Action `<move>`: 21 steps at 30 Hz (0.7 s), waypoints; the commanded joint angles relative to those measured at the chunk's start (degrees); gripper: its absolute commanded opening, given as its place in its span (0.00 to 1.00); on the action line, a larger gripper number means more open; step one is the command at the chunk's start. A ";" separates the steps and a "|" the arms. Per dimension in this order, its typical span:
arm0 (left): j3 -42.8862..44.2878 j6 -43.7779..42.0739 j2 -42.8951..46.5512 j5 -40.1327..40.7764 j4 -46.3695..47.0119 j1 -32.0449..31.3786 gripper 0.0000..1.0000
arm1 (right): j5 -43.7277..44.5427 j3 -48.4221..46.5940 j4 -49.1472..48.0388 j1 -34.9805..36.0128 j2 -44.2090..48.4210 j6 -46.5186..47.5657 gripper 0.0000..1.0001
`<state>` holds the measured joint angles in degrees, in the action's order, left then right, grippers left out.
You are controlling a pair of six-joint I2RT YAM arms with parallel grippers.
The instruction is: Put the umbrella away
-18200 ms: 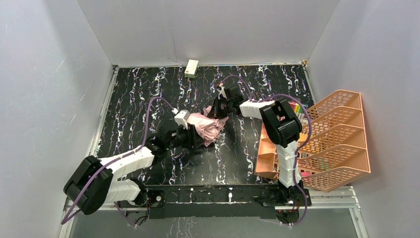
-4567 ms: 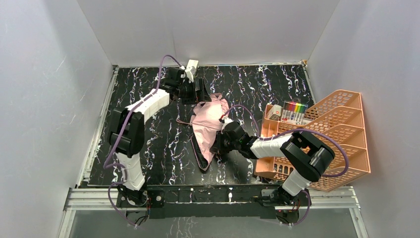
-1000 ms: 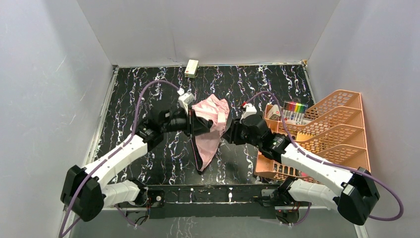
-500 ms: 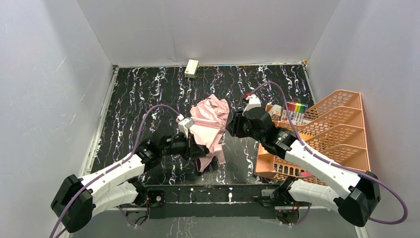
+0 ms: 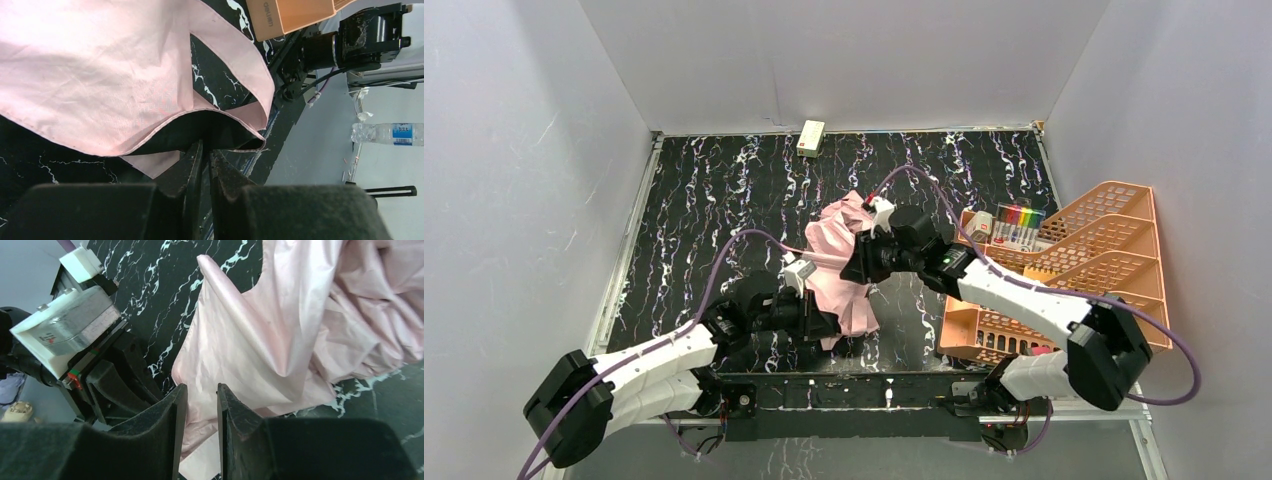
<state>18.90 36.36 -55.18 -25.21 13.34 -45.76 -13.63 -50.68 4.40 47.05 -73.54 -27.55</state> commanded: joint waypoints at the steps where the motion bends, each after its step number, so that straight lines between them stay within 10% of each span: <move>1: -1.24 0.33 1.06 0.43 1.84 -0.51 0.11 | -6.98 1.54 -10.61 0.15 -3.46 -2.88 0.36; 21: -4.45 1.39 5.52 2.49 -1.48 -0.72 0.46 | -6.84 4.27 -19.06 2.36 -20.40 -8.57 0.33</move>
<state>14.57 37.58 -52.16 -23.90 13.21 -46.26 -19.90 -46.24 -9.93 48.77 -92.86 -35.24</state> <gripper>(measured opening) 0.428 0.328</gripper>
